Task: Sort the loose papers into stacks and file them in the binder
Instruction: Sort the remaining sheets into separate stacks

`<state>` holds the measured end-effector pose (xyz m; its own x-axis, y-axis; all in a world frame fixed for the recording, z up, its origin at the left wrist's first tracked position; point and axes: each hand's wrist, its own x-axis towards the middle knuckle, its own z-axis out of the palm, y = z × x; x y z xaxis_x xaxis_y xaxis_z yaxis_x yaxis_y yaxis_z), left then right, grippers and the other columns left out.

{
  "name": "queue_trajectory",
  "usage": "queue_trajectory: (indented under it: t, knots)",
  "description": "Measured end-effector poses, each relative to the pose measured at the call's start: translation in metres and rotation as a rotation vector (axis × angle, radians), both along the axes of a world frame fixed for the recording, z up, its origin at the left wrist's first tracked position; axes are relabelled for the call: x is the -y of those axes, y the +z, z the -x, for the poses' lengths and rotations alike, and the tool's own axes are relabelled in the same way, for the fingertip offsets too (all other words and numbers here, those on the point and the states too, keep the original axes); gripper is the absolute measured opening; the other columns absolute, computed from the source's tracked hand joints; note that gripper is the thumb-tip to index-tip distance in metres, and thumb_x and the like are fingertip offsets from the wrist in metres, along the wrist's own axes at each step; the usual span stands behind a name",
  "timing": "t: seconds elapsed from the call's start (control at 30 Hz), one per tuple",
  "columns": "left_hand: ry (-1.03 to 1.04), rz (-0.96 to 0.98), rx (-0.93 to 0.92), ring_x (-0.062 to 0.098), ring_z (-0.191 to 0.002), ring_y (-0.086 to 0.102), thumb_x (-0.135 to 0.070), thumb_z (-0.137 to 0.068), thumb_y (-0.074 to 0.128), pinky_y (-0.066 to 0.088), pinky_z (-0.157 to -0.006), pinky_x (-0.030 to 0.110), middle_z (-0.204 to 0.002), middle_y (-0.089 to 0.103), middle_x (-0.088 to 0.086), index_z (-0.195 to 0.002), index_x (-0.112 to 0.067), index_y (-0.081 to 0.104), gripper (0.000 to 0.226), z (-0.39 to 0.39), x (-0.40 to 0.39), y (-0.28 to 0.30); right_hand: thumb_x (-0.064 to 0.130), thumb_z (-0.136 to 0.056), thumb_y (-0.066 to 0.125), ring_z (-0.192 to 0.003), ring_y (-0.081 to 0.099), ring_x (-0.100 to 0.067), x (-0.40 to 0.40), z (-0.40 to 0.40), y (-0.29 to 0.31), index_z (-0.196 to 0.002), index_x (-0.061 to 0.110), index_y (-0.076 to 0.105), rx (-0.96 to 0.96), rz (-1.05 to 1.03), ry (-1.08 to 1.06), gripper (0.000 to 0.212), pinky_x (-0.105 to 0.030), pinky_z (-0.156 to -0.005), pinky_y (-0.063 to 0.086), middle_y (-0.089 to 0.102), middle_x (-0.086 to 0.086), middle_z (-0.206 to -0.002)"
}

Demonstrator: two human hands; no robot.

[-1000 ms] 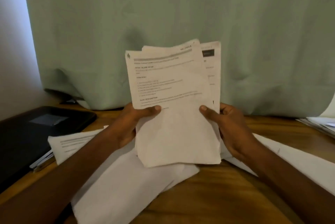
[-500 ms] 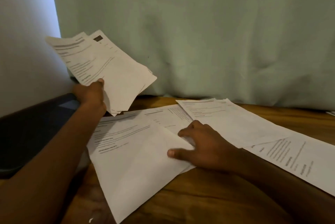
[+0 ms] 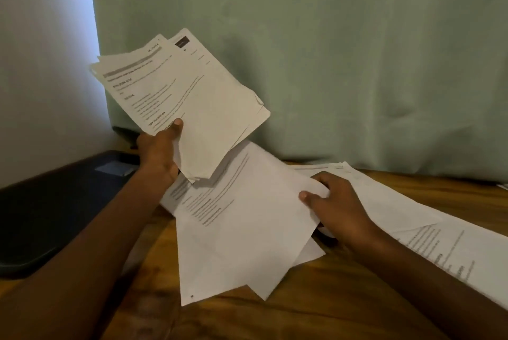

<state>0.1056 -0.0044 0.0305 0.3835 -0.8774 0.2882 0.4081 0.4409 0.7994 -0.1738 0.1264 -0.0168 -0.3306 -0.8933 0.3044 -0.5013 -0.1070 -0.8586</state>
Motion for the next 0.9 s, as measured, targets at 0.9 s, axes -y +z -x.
queue_trajectory:
  t: [0.9]
  knots:
    - [-0.373,0.153,0.089,0.031,-0.117,0.067,-0.005,-0.076,0.077,0.052,-0.100,0.056,-0.127,0.071,0.008,-0.128,-0.018,0.066,0.054,0.023,0.003,-0.007,0.018,-0.096,0.070,-0.104,0.063,-0.029,0.016,0.059,0.007,-0.125,0.022,0.056,0.512,0.227,-0.211,0.033,-0.036,-0.069,0.058,0.063,-0.008,-0.123]
